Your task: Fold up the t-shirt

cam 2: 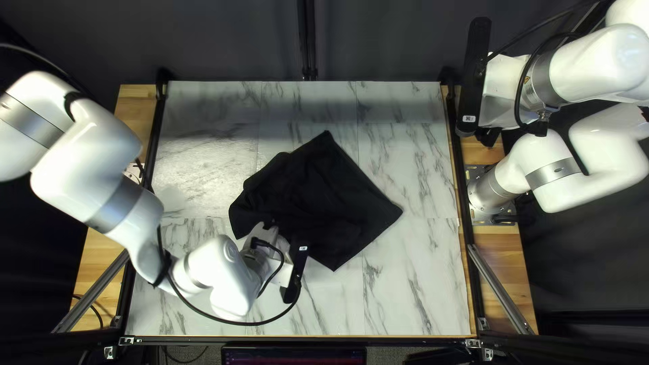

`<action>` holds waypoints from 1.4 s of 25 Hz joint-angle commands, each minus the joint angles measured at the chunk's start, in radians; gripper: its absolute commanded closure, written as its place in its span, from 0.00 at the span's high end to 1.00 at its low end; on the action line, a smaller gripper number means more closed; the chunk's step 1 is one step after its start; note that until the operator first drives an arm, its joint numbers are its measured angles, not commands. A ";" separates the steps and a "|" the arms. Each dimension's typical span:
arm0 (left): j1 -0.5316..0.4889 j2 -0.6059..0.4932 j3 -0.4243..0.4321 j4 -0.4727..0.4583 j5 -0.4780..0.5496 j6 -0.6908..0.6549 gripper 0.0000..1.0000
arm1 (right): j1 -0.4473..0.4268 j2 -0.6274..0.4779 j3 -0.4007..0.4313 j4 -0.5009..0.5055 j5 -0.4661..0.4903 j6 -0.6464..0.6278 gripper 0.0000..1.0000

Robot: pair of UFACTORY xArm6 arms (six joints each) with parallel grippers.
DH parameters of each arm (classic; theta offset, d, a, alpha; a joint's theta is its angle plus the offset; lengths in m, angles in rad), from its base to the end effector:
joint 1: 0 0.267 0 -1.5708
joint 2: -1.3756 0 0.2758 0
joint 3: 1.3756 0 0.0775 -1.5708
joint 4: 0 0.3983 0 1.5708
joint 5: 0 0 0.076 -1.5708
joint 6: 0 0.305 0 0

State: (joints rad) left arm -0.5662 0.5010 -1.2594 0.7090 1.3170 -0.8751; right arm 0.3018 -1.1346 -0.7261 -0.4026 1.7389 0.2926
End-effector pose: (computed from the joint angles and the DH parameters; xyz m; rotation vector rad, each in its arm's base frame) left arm 0.4831 -0.0940 -0.0104 -2.3272 0.0903 -0.0076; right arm 0.2678 -0.0453 0.3484 2.7813 -0.1163 0.3243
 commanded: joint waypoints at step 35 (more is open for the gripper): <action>-0.038 -0.076 0.157 -0.051 0.088 -0.213 1.00 | 0.000 0.000 0.000 0.000 0.000 0.000 1.00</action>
State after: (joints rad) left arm -0.5973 0.4365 -1.1131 0.6609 1.3951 -1.0763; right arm 0.3018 -1.1346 -0.7261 -0.4026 1.7389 0.2926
